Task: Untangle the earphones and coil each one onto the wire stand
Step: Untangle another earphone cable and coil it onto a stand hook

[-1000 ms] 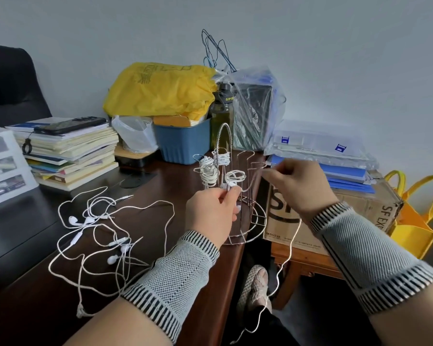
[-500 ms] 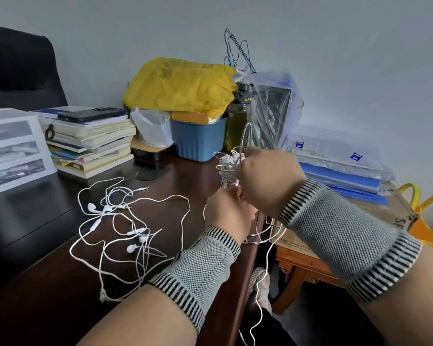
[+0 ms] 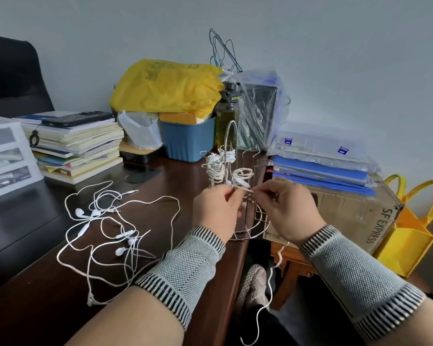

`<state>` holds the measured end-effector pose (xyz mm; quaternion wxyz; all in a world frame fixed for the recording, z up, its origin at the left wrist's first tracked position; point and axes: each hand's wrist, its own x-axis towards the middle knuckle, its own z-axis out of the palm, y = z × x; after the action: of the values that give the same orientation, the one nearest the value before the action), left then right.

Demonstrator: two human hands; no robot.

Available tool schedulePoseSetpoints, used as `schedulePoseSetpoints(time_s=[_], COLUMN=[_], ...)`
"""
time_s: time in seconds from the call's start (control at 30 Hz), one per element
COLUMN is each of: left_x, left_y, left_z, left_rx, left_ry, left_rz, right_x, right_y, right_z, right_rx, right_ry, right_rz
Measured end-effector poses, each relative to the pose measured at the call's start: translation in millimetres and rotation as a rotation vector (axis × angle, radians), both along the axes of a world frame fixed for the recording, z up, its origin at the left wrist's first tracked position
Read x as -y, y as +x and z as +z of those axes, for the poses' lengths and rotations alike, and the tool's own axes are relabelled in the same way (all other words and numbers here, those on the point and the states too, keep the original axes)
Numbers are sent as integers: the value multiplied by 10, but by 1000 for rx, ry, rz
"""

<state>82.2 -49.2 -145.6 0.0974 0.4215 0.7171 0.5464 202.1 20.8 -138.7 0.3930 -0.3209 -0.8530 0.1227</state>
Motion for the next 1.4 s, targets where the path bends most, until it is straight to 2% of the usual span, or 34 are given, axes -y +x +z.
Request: schedulePoseSetpoints(time_s=[0.17, 0.27, 0.53, 0.67, 0.77, 0.97, 1.03, 1.13, 1.2, 1.3, 1.4], left_x=[10, 13, 10, -9, -7, -15, -18, -36, -21, 25, -6], left_y=[-15, -12, -8, -16, -17, -23, -30, -42, -61, -38, -57], left_z=[-24, -24, -16, -26, -21, -33, -45, -28, -3, 40, -7], left_rx=[-46, 13, 56, 85, 85, 77, 54, 19, -68, -155, -85], left_ry=[9, 34, 37, 37, 25, -16, -26, -58, -126, -186, -111], left_rz=[11, -11, -7, -13, -9, -16, -4, 22, 49, 71, 83], right_x=[-75, -106, -209, -167, -97, -146, -90, 110, 259, 389, 355], right_y=[13, 40, 305, 156, -91, -589, -675, -682, -656, -555, -349], right_z=[45, 45, 143, 431, 657, 838, 875, 872, 825, 730, 554], right_rx=[-56, -124, -103, -105, -9, 325, 416, 547, 632, 650, 532], right_ry=[-187, -281, -455, -231, -93, -177, -146, 61, 261, 435, 481], right_rz=[-32, -29, -161, -192, -182, -171, -132, -100, -64, -12, -4])
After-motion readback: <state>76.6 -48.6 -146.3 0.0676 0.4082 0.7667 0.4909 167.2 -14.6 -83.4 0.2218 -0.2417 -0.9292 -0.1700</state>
